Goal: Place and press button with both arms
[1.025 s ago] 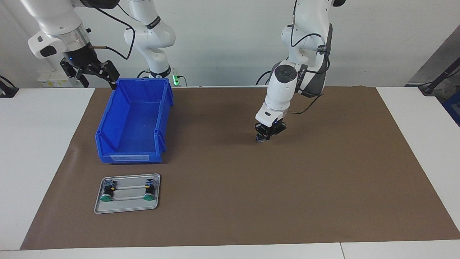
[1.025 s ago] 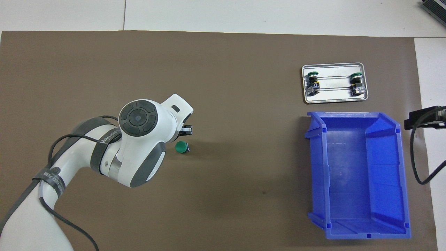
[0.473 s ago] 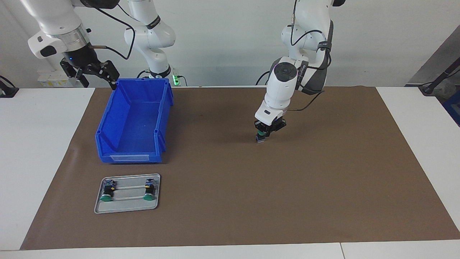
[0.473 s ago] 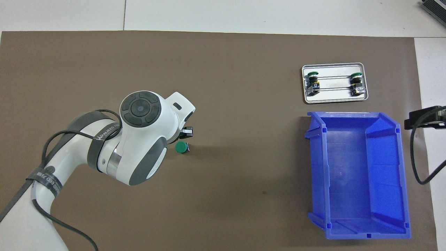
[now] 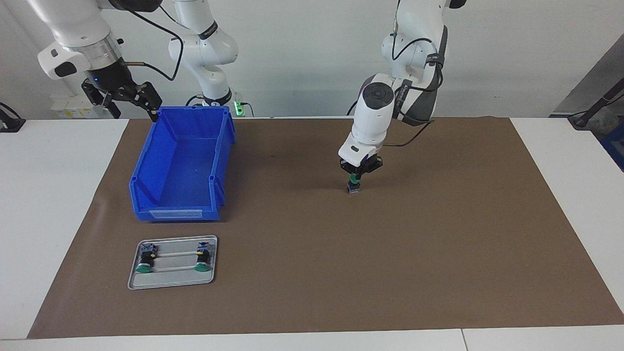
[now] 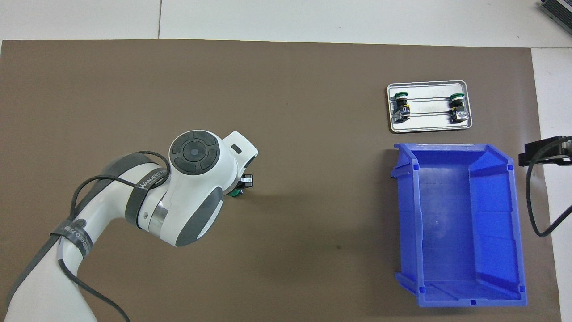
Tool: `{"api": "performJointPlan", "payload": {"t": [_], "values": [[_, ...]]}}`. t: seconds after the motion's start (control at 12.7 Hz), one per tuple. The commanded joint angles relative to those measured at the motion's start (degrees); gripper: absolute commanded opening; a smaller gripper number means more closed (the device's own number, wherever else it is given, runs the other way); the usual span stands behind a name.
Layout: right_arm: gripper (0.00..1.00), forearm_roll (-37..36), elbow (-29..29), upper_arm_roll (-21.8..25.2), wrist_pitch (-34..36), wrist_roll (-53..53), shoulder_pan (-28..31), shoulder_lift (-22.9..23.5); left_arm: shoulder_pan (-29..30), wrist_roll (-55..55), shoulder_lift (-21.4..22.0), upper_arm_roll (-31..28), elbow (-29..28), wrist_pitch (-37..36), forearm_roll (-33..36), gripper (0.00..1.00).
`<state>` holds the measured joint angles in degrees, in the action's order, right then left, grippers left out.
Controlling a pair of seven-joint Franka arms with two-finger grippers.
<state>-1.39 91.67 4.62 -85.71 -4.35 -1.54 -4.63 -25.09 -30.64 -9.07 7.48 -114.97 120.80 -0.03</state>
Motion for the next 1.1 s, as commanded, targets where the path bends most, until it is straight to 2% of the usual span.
{"api": "performJointPlan", "payload": {"t": [0.0,0.24,0.63,0.79,0.95,1.02], "values": [[1.0,1.5,0.6,-0.1,0.5,-0.6,0.7,-0.8,-1.6,-1.4,2.9,-0.7,-5.6,5.6,-0.8,0.0],[1.0,1.5,0.6,-0.1,0.5,-0.6,0.7,-0.8,-1.4,-1.0,3.3,-0.6,-8.9,10.6,-0.8,0.0],[1.0,1.5,0.6,-0.1,0.5,-0.6,0.7,-0.8,-1.1,-0.1,3.1,-0.7,-8.7,10.2,-0.8,0.0],[1.0,1.5,0.6,-0.1,0.5,-0.6,0.7,-0.8,-0.7,0.0,2.4,-0.8,-3.8,6.9,-0.8,0.0],[1.0,1.5,0.6,-0.1,0.5,-0.6,0.7,-0.8,1.5,0.0,2.2,-0.8,4.7,-2.1,-1.9,0.0],[1.0,1.5,0.6,-0.1,0.5,-0.6,0.7,-0.8,2.4,1.4,2.3,-0.9,9.2,-6.8,-4.6,0.0]]}}
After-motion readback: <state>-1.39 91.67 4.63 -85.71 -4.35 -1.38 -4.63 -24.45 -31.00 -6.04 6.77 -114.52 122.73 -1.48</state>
